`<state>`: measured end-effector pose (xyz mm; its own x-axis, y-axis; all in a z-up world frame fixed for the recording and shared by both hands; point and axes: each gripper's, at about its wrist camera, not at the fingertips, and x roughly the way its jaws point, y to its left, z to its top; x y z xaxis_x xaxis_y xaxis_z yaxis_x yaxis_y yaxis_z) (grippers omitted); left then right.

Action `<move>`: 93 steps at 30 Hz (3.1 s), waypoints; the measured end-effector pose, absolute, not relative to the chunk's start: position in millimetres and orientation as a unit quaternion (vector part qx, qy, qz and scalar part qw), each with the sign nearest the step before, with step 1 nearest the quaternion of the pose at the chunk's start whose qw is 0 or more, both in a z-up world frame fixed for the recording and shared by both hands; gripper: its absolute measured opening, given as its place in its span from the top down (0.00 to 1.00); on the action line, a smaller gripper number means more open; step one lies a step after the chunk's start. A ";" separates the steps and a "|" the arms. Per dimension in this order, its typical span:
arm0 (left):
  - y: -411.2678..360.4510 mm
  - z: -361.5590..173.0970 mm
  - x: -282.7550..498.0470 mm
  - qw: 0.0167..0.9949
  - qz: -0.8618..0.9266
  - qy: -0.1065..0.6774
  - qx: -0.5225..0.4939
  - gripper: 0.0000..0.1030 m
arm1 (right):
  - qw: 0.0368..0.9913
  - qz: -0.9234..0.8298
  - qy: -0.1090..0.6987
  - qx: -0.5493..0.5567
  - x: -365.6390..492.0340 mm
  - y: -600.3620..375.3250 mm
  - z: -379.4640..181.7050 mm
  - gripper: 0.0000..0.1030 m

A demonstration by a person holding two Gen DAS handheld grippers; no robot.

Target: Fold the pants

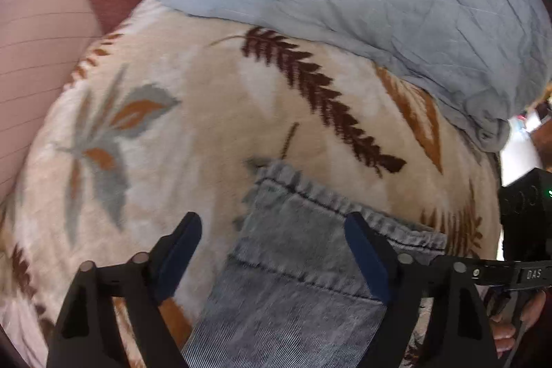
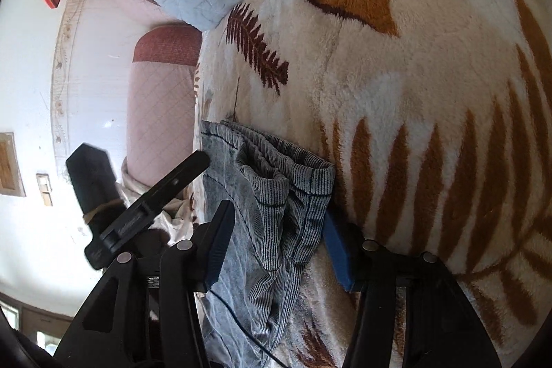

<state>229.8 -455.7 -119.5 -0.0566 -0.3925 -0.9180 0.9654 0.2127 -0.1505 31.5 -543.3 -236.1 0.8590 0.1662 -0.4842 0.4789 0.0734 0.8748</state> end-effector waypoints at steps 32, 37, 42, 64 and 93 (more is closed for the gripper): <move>-417.9 -64.1 235.8 0.651 -0.579 0.452 0.190 0.86 | 0.757 -0.099 0.224 0.606 26.1 -524.9 -188.6 0.86; -384.2 -31.1 236.7 0.674 -0.580 0.431 0.158 0.87 | 0.798 -0.076 0.204 0.563 25.3 -505.7 -153.3 0.86; -341.4 -13.2 236.4 0.695 -0.569 0.418 0.138 0.88 | 0.835 -0.034 0.194 0.514 30.5 -473.0 -120.4 0.86; -137.4 -118.9 281.1 0.755 -0.392 0.514 0.107 0.79 | 0.810 0.122 0.442 0.366 113.5 -278.7 -166.3 0.63; -127.7 -131.4 161.4 0.769 -0.334 0.545 0.018 0.53 | 0.750 0.048 0.357 0.554 100.4 -377.9 -184.4 0.47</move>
